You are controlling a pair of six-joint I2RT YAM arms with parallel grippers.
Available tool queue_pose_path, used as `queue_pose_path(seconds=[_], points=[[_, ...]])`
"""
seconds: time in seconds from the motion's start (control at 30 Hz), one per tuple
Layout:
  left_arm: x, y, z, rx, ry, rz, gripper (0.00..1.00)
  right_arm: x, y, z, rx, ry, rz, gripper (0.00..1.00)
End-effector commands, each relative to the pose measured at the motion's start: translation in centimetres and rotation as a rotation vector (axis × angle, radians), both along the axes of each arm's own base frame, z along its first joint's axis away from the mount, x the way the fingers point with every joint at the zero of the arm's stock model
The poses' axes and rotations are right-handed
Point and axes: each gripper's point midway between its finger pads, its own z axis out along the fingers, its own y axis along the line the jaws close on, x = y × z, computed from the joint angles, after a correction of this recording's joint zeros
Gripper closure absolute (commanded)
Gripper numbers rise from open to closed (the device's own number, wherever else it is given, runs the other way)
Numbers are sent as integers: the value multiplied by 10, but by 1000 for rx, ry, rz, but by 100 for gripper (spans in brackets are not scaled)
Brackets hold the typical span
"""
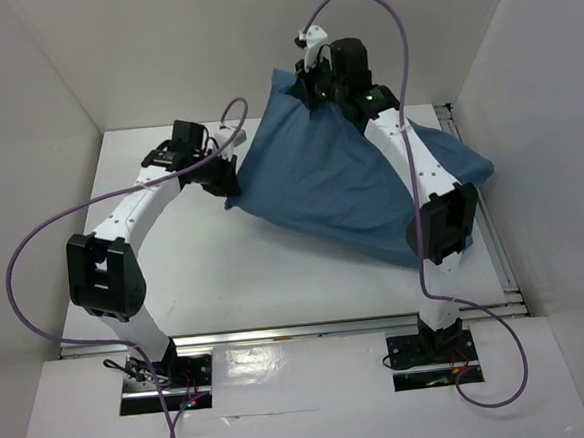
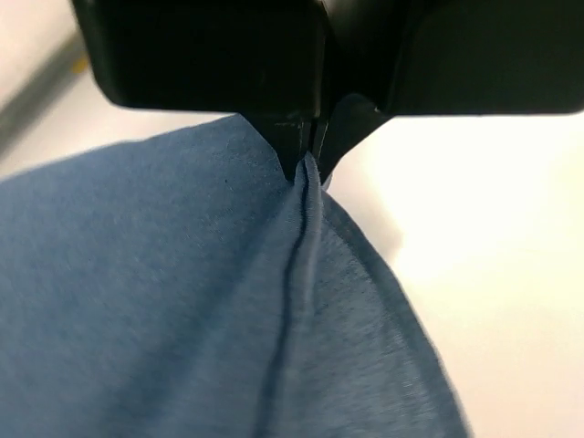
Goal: Put the pillow into the pillowcase
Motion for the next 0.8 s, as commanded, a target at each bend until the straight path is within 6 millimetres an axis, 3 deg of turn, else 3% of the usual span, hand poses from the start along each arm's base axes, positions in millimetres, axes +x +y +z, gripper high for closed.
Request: queue_pose_path(seconds=[0.0,0.1,0.23,0.27,0.33,0.4,0.43,0.5,0.53,0.6,0.7,0.77], points=[[28,38,50,94,-166,146,100,-24,-4,123,208,-229,51,100],[43,61,82,98,-240,248,100,-36,-22,171,279,-319,29,100],[64,88,156,102,-426,382,100,-47,-46,206,337,-379,-3,97],[66,91,169,103,-456,396,100,-48,-46,208,350,-381,-2,97],[70,102,213,96,-568,453,100,-55,-62,229,384,-413,-25,97],[72,109,243,104,-647,477,100,-66,-70,249,408,-457,-29,96],[74,109,267,91,-704,479,100,-71,-71,256,426,-466,-26,96],[75,111,288,93,-741,486,100,-82,-80,275,454,-514,-34,94],[75,111,307,81,-774,490,100,-80,-85,278,469,-519,-53,92],[71,112,325,66,-812,495,100,-92,-95,298,502,-564,-62,95],[61,106,350,49,-884,479,100,-119,-105,328,556,-641,-72,100],[56,107,358,85,-933,480,100,-124,-113,332,563,-665,-91,100]])
